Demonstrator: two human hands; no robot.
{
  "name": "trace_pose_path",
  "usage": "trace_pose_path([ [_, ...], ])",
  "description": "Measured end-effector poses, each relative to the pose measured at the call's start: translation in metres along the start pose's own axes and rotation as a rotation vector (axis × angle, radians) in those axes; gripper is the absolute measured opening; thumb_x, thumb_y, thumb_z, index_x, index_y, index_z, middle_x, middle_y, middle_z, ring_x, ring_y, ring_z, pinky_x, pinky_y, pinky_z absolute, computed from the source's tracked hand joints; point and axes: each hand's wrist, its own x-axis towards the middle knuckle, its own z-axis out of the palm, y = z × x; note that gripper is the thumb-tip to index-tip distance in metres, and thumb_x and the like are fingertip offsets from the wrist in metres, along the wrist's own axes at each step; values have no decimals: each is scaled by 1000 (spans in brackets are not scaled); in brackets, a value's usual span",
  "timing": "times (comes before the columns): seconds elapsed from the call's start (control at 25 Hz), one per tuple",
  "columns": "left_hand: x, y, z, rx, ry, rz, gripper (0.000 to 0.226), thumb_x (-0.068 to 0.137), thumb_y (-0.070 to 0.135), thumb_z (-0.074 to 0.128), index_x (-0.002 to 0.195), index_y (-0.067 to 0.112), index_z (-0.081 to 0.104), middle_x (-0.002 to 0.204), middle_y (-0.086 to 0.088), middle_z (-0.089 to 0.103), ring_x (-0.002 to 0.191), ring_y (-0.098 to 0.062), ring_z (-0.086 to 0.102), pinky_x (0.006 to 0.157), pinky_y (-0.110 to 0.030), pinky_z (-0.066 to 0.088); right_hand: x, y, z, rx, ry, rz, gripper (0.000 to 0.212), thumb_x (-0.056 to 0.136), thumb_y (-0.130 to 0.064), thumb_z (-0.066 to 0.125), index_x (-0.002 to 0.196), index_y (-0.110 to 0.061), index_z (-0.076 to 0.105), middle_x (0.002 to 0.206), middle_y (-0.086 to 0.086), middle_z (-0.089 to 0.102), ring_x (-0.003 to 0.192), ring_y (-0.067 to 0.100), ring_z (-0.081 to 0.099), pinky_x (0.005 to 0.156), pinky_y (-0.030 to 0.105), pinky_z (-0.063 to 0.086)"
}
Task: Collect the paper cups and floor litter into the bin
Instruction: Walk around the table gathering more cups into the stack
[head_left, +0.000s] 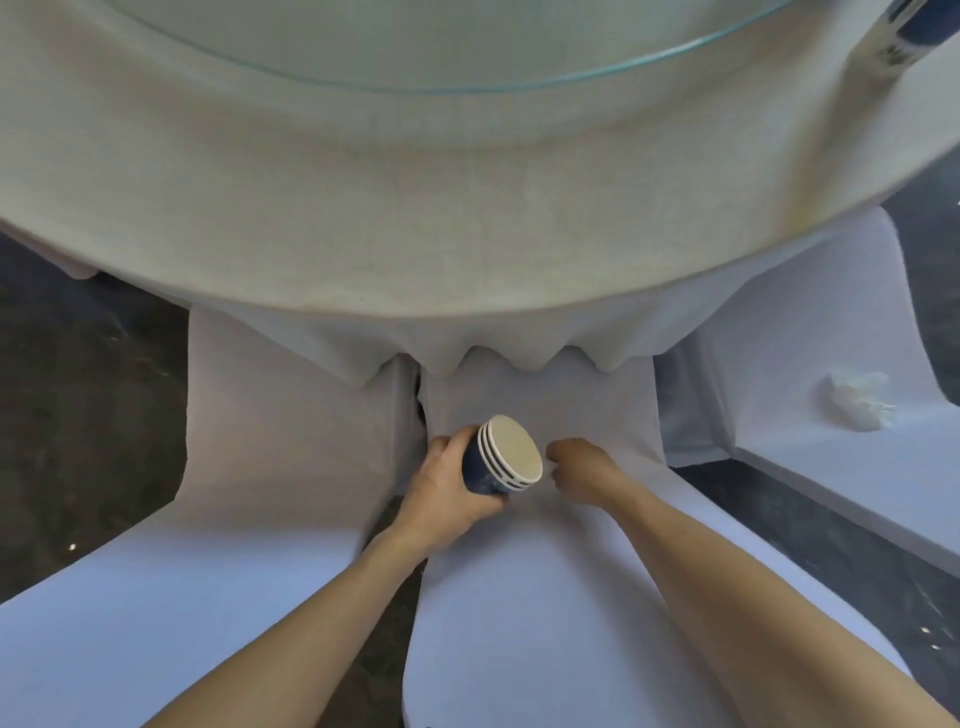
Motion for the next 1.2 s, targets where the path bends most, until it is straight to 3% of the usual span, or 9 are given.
trace_pose_path([
  [0.2, -29, 81, -5, 59, 39, 75, 87, 62, 44, 87, 141, 36, 51, 125, 3, 54, 121, -19, 59, 104, -40, 50, -100, 13, -100, 693, 401, -1, 28, 94, -28, 65, 89, -1, 62, 79, 9, 66, 64, 24, 66, 65, 48, 59],
  [0.32, -54, 146, 6, 60, 73, 146, 86, 61, 42, 87, 140, 33, 52, 124, 0, 54, 119, -22, 60, 101, -38, 51, -173, 30, -153, 977, 582, -140, 35, 86, -30, 77, 77, 0, 60, 68, 3, 61, 66, 17, 62, 64, 54, 60],
  [0.4, -68, 184, 19, 50, 95, 182, 90, 55, 49, 84, 139, 33, 53, 122, 1, 54, 116, -21, 61, 97, -38, 53, -213, 40, -175, 1044, 615, -245, 30, 87, -19, 78, 76, 2, 60, 68, 2, 59, 66, 13, 56, 61, 42, 51],
  [0.52, -87, 235, 44, 62, 99, 259, 86, 62, 37, 91, 139, 31, 54, 120, 4, 55, 107, -16, 60, 79, -20, 47, -262, 53, -187, 855, 656, -318, 33, 88, -18, 77, 61, -15, 58, 67, -1, 53, 65, 10, 50, 63, 29, 39],
  [0.6, -96, 258, 60, 67, 89, 298, 84, 66, 33, 93, 140, 31, 54, 121, 5, 55, 104, -11, 59, 76, -15, 44, -277, 65, -186, 582, 707, -237, 39, 89, -27, 72, 56, -20, 51, 66, 1, 49, 65, 13, 46, 62, 34, 37],
  [0.72, -101, 281, 78, 96, 64, 345, 85, 65, 36, 91, 142, 31, 53, 121, 6, 55, 112, -17, 60, 89, -28, 50, -288, 86, -184, 485, 619, -200, 20, 89, -20, 58, 70, -15, 56, 66, -1, 54, 65, 15, 50, 62, 41, 47],
  [0.84, -95, 297, 90, 150, 19, 392, 92, 59, 53, 82, 144, 34, 51, 127, 6, 57, 117, -21, 60, 99, -39, 52, -297, 107, -189, 427, 480, -204, 21, 83, -2, 51, 87, -15, 66, 84, -4, 61, 78, 14, 55, 67, 28, 43],
  [1.0, -85, 315, 108, 171, -15, 420, 95, 59, 58, 80, 145, 38, 47, 131, 6, 57, 119, -19, 59, 101, -43, 52, -307, 134, -205, 305, 328, -171, 29, 83, 7, 48, 67, -14, 59, 76, -6, 52, 69, 8, 47, 64, 19, 37],
  [1.2, -64, 338, 138, 119, 29, 367, 85, 63, 52, 86, 140, 42, 52, 125, 9, 61, 117, -17, 60, 99, -43, 54, -305, 191, -231, 352, 651, -137, 35, 90, 5, 50, 96, -11, 80, 103, 3, 69, 93, 20, 64, 74, 25, 46],
])
